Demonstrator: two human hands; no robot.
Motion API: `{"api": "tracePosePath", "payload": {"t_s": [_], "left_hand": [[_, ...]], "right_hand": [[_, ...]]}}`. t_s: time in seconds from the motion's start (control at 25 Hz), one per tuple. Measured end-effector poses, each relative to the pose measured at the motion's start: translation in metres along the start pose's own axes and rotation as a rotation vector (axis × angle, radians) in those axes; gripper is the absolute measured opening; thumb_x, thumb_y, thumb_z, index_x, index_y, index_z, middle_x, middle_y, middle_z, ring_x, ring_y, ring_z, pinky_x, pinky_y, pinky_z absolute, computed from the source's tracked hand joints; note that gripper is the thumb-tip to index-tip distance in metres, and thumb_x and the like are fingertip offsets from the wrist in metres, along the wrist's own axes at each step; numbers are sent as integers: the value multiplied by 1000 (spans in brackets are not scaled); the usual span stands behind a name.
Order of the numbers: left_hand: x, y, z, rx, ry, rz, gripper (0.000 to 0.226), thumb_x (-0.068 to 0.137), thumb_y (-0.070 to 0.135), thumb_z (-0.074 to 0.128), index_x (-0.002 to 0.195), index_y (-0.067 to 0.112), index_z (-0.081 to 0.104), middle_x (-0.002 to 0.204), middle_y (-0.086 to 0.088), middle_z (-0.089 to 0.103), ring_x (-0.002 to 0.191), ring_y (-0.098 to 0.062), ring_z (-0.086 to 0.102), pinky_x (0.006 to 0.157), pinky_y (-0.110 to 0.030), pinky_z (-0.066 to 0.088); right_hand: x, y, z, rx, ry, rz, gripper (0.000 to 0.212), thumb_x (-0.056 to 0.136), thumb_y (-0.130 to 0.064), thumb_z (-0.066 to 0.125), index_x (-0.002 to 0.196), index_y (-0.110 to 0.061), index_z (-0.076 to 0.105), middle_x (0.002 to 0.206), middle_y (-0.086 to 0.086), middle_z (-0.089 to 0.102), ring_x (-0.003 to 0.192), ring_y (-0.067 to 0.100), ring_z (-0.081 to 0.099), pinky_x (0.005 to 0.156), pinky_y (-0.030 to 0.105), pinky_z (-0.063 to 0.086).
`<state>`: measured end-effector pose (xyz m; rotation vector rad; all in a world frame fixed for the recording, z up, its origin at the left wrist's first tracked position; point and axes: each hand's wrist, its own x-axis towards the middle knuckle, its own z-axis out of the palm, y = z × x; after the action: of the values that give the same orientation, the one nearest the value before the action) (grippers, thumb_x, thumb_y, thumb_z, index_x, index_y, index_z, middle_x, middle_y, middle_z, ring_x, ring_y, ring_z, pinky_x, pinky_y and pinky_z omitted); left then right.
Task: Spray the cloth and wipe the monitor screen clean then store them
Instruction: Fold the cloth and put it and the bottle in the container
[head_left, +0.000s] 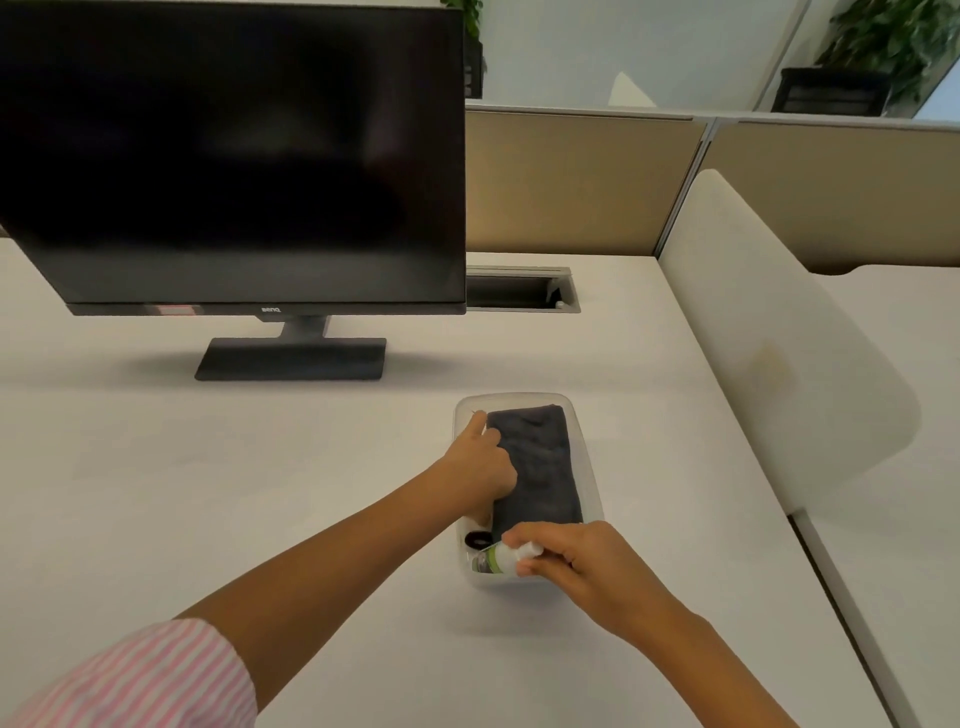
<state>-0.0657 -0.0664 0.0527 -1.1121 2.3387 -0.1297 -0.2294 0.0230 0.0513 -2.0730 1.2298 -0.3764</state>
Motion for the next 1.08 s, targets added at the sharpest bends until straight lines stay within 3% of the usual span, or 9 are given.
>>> {"api": "tracePosePath", "payload": {"t_s": [0.16, 0.36, 0.44, 0.56, 0.64, 0.76, 0.92, 1.0, 1.08], "left_hand": [[2, 0, 4, -24, 24, -25, 28, 88, 42, 57, 100, 18, 65, 104, -4, 64, 109, -22, 47, 106, -46, 19], [3, 1, 4, -42, -156, -41, 33, 79, 49, 64, 96, 21, 64, 104, -2, 61, 111, -22, 41, 107, -52, 13], [2, 0, 6, -10, -80, -50, 26, 85, 42, 60, 97, 19, 65, 105, -2, 63, 112, -22, 44, 108, -51, 15], [-10, -7, 2, -126, 179, -124, 24, 92, 33, 48, 99, 18, 66, 104, -3, 64, 107, -23, 51, 103, -48, 23], [-23, -9, 7, -323, 432, -236, 27, 93, 33, 45, 106, 20, 64, 118, -3, 60, 111, -23, 50, 101, -44, 29], [-50, 1, 30, -866, 712, -499, 31, 91, 33, 51, 121, 25, 57, 132, 1, 52, 118, -19, 49, 99, -35, 36], [-79, 30, 62, -1638, 558, -658, 44, 93, 37, 52, 135, 28, 44, 141, 6, 46, 115, -11, 51, 93, -29, 42], [-85, 42, 66, -1810, 518, -615, 38, 94, 38, 47, 132, 31, 49, 136, 5, 54, 114, -11, 55, 98, -34, 45], [-88, 46, 66, -1858, 532, -588, 33, 95, 38, 45, 127, 34, 54, 128, 5, 60, 112, -12, 58, 93, -36, 51]], "right_hand": [[8, -15, -2, -114, -64, -5, 31, 95, -34, 53, 125, -30, 57, 124, -5, 62, 107, 12, 58, 92, 11, 42], [18, -31, -6, -191, -113, -14, 32, 98, -28, 49, 129, -25, 54, 119, 0, 63, 103, 17, 58, 89, 18, 43], [20, -38, -3, -183, -132, 16, 33, 99, -29, 47, 131, -23, 51, 122, 2, 61, 106, 19, 57, 94, 22, 44], [20, -42, 3, -126, -144, 45, 35, 98, -31, 47, 131, -21, 49, 124, 4, 60, 110, 24, 57, 97, 33, 45], [21, -38, 7, -95, -121, 49, 35, 97, -33, 48, 130, -21, 51, 123, 4, 61, 109, 22, 57, 97, 35, 46], [19, -25, 18, -18, -55, 108, 40, 95, -36, 50, 133, -23, 50, 128, 0, 58, 113, 15, 55, 100, 27, 44], [12, -17, 32, 22, 77, 66, 41, 91, -38, 54, 129, -22, 55, 123, -2, 62, 107, 11, 58, 91, 11, 41], [11, -16, 37, -2, 148, 35, 43, 89, -42, 54, 127, -21, 57, 120, -2, 65, 106, 14, 60, 88, 7, 38], [12, -14, 41, -26, 188, 13, 45, 88, -43, 54, 126, -19, 59, 120, -1, 65, 106, 15, 61, 88, 9, 39]]}}
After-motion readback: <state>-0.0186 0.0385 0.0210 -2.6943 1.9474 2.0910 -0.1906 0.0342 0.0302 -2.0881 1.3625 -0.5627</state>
